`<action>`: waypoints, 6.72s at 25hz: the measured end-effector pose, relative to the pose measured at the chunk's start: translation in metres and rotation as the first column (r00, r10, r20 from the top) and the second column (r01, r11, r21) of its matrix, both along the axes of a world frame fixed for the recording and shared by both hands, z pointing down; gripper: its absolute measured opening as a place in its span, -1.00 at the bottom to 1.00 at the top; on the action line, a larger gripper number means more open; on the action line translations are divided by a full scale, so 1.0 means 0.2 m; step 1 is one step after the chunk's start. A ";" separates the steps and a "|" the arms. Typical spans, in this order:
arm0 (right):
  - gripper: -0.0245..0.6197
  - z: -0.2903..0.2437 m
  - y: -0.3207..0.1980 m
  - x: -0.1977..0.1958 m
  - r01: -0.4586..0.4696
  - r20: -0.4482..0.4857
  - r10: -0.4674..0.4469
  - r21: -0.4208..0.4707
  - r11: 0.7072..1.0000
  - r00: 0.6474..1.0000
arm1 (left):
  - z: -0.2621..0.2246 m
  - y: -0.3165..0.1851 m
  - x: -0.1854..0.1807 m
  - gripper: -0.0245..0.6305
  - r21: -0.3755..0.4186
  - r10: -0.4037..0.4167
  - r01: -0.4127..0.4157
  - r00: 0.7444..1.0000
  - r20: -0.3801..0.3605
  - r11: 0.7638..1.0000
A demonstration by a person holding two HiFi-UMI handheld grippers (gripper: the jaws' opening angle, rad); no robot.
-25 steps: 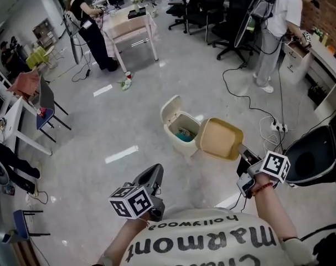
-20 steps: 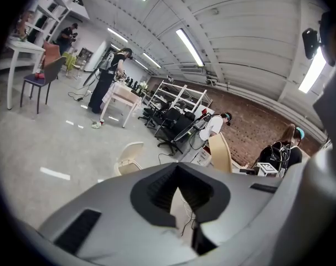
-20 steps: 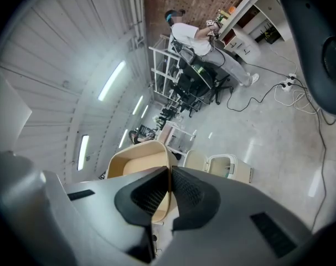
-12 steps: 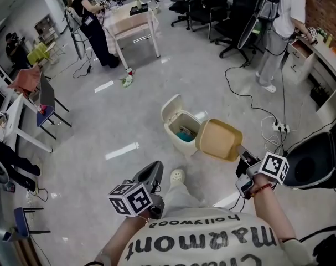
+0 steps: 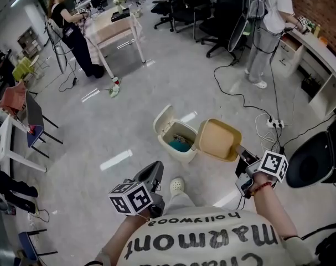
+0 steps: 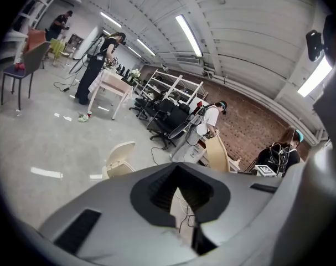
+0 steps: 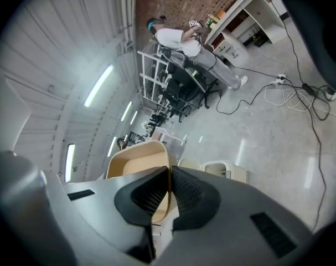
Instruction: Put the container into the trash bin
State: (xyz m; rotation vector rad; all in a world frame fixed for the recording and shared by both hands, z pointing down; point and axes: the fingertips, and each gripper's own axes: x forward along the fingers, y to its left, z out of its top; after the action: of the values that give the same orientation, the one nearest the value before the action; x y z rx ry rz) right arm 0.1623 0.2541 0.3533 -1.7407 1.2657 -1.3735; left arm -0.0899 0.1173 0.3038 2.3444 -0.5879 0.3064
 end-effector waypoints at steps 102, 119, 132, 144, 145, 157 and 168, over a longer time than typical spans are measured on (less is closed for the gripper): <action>-0.86 2.13 -1.41 -0.01 0.380 0.194 -0.400 -0.802 0.460 0.896 | 1.99 -0.78 0.48 -0.91 -0.345 0.222 -0.008 0.779 0.586 0.939; -0.86 2.28 -1.45 0.04 0.211 0.042 -0.359 -0.870 0.446 0.933 | 2.08 -0.73 0.19 -0.91 -0.364 0.094 0.148 0.817 0.569 0.920; -0.86 2.36 -1.51 0.00 0.183 -0.003 -0.373 -0.868 0.462 0.928 | 2.14 -0.72 0.11 -0.91 -0.366 0.045 0.202 0.822 0.567 0.908; -0.81 2.44 -1.58 -0.08 0.271 0.024 -0.413 -0.789 0.552 0.910 | 2.15 -0.67 0.14 -0.91 -0.380 0.047 0.196 0.838 0.543 0.904; -0.81 2.44 -1.58 -0.09 0.281 0.026 -0.424 -0.786 0.551 0.905 | 2.15 -0.66 0.14 -0.91 -0.378 0.046 0.195 0.839 0.542 0.905; -0.81 2.27 -1.51 -0.06 0.273 0.016 -0.430 -0.793 0.544 0.903 | 2.01 -0.68 0.14 -0.91 -0.379 0.113 0.123 0.832 0.544 0.917; -0.82 1.76 -1.45 -0.01 0.208 0.068 -0.219 -0.662 0.720 0.973 | 1.51 -0.77 0.23 -0.91 -0.229 0.293 -0.202 0.817 0.497 0.952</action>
State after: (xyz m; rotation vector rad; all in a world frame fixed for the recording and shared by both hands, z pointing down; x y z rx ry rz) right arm 0.1606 -0.0366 0.7055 -2.1013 1.0678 -2.1559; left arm -0.0449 -0.0372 0.6065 2.1648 -0.4766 1.1067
